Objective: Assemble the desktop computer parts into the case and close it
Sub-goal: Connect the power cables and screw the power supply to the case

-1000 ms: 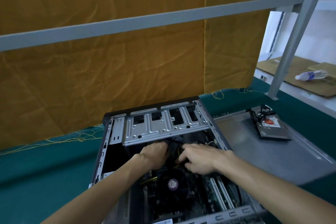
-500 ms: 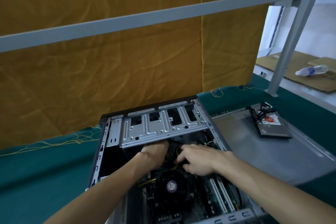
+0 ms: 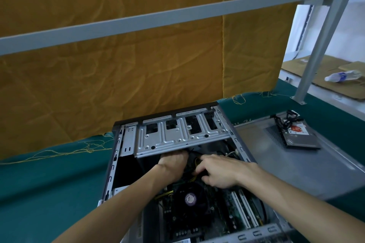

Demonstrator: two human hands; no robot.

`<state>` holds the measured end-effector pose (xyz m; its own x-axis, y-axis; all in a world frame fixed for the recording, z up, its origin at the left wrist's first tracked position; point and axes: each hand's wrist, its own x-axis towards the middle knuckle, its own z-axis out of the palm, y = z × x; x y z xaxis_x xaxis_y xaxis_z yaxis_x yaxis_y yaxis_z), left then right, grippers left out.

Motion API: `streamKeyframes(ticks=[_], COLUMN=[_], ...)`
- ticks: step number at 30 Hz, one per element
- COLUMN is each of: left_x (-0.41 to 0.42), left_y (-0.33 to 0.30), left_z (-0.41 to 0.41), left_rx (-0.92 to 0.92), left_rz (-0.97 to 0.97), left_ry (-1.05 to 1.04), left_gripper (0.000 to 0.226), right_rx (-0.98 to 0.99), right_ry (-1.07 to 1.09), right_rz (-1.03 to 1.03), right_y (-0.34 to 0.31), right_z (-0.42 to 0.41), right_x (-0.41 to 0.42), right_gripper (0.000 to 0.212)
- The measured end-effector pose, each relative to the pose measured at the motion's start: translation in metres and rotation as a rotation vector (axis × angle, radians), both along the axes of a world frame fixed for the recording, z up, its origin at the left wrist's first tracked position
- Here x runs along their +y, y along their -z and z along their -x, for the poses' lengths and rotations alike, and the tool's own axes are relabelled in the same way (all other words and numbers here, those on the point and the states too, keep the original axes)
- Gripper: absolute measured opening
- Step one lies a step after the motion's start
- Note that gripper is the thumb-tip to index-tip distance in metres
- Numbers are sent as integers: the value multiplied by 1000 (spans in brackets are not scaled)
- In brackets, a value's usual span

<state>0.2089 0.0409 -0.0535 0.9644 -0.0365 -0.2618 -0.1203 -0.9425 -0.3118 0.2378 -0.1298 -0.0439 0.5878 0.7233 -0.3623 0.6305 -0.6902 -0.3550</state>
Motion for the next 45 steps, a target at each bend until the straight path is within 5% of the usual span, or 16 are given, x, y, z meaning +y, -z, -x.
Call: streamKeyframes(ticks=[22, 29, 38, 45], left_x=[2, 13, 4, 12], left_y=[13, 13, 18, 10], left_z=[-2, -5, -7, -7], left_rx=[-32, -23, -31, 64], left_rz=[10, 313, -28, 143], left_ry=[-25, -109, 7, 32], left_gripper=[44, 44, 42, 39], right_rx=[9, 14, 23, 32], right_ry=[37, 45, 48, 56], right_rz=[-9, -6, -3, -27], right_y=[-7, -8, -3, -2], right_z=[8, 8, 7, 6], right_x=[1, 0, 2, 5], right_gripper=[42, 42, 43, 35])
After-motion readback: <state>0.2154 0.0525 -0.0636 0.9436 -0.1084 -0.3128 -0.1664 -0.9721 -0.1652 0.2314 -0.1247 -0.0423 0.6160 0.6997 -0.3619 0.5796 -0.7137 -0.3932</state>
